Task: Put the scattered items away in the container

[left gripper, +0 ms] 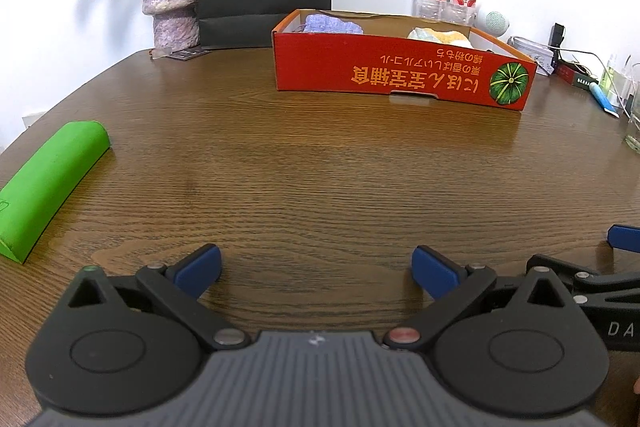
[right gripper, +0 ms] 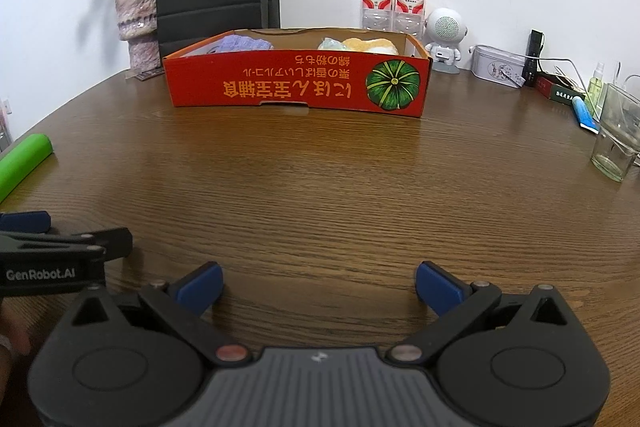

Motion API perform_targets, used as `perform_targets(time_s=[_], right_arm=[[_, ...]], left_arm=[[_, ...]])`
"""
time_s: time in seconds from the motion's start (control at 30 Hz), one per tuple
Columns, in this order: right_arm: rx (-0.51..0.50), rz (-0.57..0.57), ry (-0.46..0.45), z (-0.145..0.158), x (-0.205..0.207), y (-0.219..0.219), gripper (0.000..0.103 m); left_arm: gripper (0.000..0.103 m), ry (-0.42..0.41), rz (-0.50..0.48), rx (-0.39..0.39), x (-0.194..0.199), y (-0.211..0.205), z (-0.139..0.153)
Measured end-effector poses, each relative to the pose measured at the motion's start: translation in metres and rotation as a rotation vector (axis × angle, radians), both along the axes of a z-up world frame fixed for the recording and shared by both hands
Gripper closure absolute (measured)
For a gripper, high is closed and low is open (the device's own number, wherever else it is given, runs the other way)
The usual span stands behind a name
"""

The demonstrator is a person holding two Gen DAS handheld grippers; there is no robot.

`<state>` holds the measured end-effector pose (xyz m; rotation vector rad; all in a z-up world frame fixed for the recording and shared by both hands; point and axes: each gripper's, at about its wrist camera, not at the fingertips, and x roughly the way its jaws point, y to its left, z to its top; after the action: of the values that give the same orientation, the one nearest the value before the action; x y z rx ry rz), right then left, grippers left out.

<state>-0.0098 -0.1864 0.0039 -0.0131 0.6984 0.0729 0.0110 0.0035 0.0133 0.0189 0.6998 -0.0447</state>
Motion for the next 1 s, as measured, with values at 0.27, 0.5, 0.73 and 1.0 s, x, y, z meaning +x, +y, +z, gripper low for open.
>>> perform_targets(time_s=[0.27, 0.5, 0.73, 1.0], right_arm=[[0.000, 0.000, 0.000, -0.0001, -0.0001, 0.0001, 0.000], [0.000, 0.000, 0.001, 0.0001, -0.0003, 0.0001, 0.000], [-0.004, 0.005, 0.001, 0.0002, 0.0042, 0.0013, 0.000], [-0.001, 0.018, 0.001, -0.0003, 0.0076, 0.0031, 0.000]], left_arm=[[0.000, 0.000, -0.001, 0.001, -0.0001, -0.0002, 0.0003], [0.000, -0.001, -0.018, 0.000, -0.0007, -0.0014, -0.0002], [0.000, -0.001, -0.028, 0.002, -0.0006, -0.0018, -0.0003], [0.000, -0.001, -0.029, 0.002, -0.0011, -0.0021, -0.0004]])
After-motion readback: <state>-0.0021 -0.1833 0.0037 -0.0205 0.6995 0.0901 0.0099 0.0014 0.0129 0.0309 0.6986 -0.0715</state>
